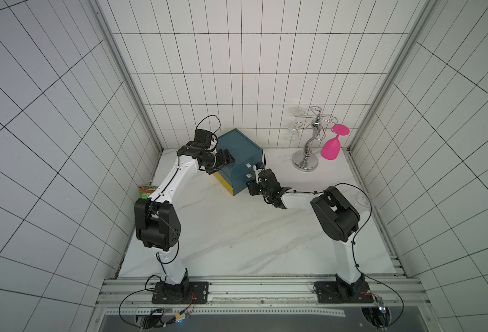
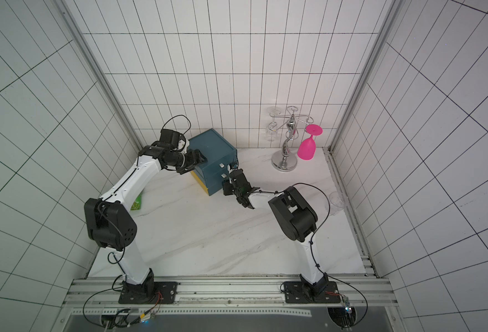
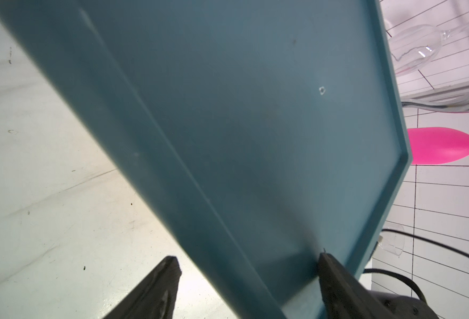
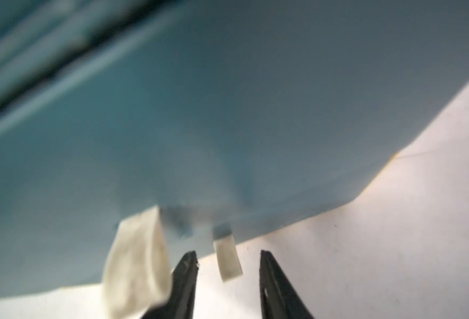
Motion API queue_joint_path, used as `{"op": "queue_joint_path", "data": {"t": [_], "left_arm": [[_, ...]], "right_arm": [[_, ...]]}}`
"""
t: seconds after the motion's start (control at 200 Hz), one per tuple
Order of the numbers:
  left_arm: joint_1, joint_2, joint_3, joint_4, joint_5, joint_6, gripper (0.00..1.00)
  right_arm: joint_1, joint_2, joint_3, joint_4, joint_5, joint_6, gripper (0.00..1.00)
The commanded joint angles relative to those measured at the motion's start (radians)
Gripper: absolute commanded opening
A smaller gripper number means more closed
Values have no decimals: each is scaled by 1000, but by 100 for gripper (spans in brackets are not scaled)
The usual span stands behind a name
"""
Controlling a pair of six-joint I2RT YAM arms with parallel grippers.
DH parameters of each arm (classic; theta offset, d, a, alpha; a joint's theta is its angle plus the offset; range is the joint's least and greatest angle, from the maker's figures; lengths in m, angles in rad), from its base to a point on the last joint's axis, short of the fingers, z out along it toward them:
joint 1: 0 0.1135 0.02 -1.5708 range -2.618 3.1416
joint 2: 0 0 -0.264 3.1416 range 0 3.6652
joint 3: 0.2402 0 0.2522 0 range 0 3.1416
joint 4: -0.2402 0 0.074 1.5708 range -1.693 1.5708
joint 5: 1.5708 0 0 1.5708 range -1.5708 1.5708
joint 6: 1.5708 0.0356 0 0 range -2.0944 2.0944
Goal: Place the transparent tape into the drawer according to color
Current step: Close the drawer in the storage box, then reset both arms
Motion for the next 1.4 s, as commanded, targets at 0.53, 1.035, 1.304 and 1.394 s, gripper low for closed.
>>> {"op": "queue_joint_path", "data": {"t": [0.53, 1.035, 1.304, 1.394], "left_arm": [[82, -533, -571, 257, -288, 99, 98], [144, -688, -899, 570, -378, 263, 91], [143, -764, -1116, 818, -532, 350, 96], [143, -771, -1193, 954, -560, 377, 98]], "right_arm": [[-155, -604, -306, -491, 4, -47, 99], [-412, -900, -537, -513, 456, -120, 99], [-524, -883, -721, -106, 551, -329, 99], [-562, -843, -758, -22, 514, -333, 99]]}}
